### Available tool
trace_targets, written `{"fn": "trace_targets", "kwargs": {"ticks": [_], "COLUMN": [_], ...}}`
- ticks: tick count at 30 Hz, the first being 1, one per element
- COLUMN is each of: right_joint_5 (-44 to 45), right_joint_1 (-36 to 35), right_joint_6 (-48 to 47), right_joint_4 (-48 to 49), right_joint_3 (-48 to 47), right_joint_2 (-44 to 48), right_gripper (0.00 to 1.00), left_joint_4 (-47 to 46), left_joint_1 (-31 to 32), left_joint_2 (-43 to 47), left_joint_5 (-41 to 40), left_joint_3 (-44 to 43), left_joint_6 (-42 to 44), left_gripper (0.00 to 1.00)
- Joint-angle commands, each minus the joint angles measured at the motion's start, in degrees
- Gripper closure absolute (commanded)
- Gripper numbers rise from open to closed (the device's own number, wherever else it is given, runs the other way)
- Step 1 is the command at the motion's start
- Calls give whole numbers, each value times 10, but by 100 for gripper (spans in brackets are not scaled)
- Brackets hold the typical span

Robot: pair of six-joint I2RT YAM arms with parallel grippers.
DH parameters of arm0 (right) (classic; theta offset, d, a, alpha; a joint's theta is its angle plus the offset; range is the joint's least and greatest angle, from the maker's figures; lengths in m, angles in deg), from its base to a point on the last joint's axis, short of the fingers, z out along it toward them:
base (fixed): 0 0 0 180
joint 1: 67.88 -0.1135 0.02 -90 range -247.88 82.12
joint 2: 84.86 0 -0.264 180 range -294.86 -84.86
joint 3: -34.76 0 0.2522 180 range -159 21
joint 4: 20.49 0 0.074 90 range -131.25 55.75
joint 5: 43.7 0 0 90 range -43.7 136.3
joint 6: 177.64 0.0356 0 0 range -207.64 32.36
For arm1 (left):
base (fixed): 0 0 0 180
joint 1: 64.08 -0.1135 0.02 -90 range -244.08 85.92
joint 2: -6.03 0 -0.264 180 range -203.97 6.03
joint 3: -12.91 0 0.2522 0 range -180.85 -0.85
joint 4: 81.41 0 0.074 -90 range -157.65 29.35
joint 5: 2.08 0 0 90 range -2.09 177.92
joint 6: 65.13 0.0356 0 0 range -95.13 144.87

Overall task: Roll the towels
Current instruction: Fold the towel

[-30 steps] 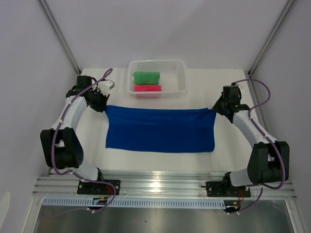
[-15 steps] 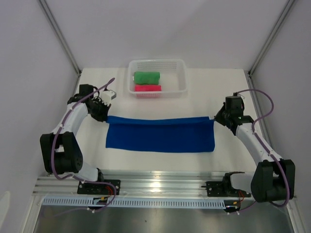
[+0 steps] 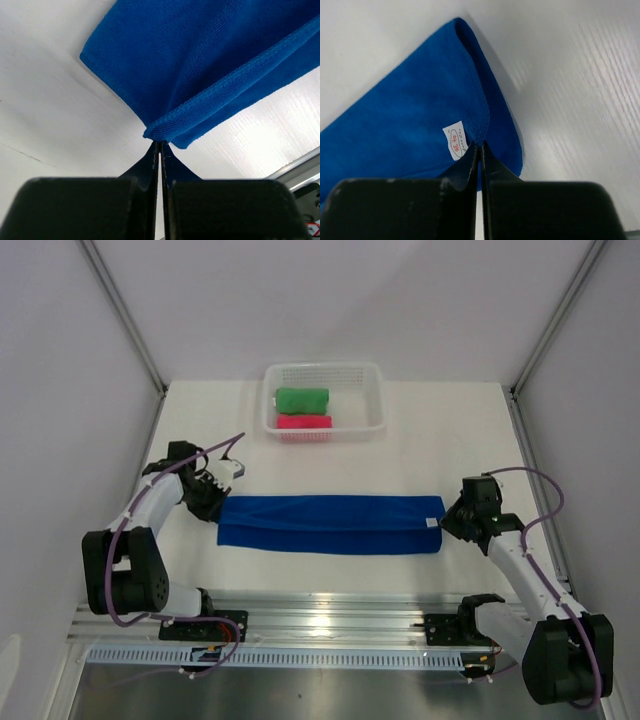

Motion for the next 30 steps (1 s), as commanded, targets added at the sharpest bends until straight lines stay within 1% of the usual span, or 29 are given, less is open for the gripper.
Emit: {"fn": "trace_targets", "kwargs": {"ticks": [1, 12, 18, 24, 30], "right_joint_5": [6, 15, 19, 18, 37], "right_joint_1": [-10, -21, -31, -33, -33], "right_joint_6": [32, 38, 48, 67, 57], "right_joint_4": [-15, -46, -62, -45, -66], "right_joint_3": [14, 15, 25, 49, 33], "right_joint_2": [21, 19, 17, 8, 26], "right_gripper": [100, 100, 100, 100, 100], "left_joint_4": [1, 30, 24, 24, 47], "left_joint_1": [-12, -21, -21, -21, -21], "left_joint_2": [-1, 6, 3, -6, 0], "left_joint_5": [-7, 2, 2, 1, 12], "left_joint_3": [3, -25, -6, 6, -22], "left_joint_6": [30, 38, 43, 44, 42], "left_gripper": [99, 99, 99, 99, 99]}}
